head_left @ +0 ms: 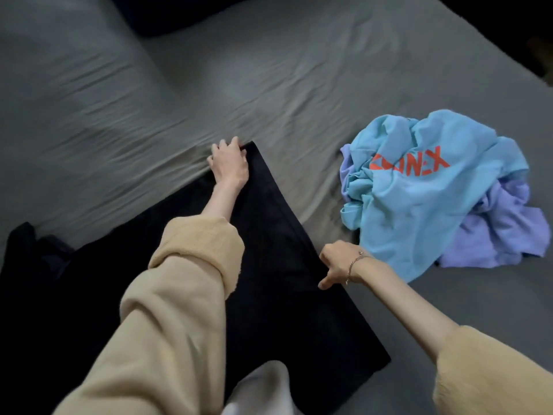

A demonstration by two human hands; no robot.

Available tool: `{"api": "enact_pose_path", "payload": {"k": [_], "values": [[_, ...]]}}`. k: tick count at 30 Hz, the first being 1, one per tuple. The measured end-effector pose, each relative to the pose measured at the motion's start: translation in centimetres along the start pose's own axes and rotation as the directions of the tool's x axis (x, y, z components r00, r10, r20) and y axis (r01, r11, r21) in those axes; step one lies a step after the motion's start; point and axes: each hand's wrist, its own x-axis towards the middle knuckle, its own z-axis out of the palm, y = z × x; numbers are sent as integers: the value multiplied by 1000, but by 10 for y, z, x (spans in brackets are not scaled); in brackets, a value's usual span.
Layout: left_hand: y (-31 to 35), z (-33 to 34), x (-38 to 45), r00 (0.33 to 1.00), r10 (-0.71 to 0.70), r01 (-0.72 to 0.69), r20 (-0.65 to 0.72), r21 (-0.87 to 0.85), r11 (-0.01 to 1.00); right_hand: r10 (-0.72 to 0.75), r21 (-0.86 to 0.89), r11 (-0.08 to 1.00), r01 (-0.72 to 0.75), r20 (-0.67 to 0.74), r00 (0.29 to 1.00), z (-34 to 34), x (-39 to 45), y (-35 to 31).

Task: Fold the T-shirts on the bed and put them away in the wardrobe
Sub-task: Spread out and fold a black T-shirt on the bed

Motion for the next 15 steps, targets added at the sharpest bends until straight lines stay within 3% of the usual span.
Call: {"api": "enact_pose_path", "payload": {"k": [6,8,15], "values": [[2,2,10,993,-43,48,113,-42,998,64,8,998,-67,206,977,12,-21,12],[0,1,10,992,-49,54,113,-42,998,108,-75,993,-90,285,952,18,-25,15],[2,1,8,988,-44,50,145,-36,998,242,-298,944,-143,326,914,39,-48,10]]}}
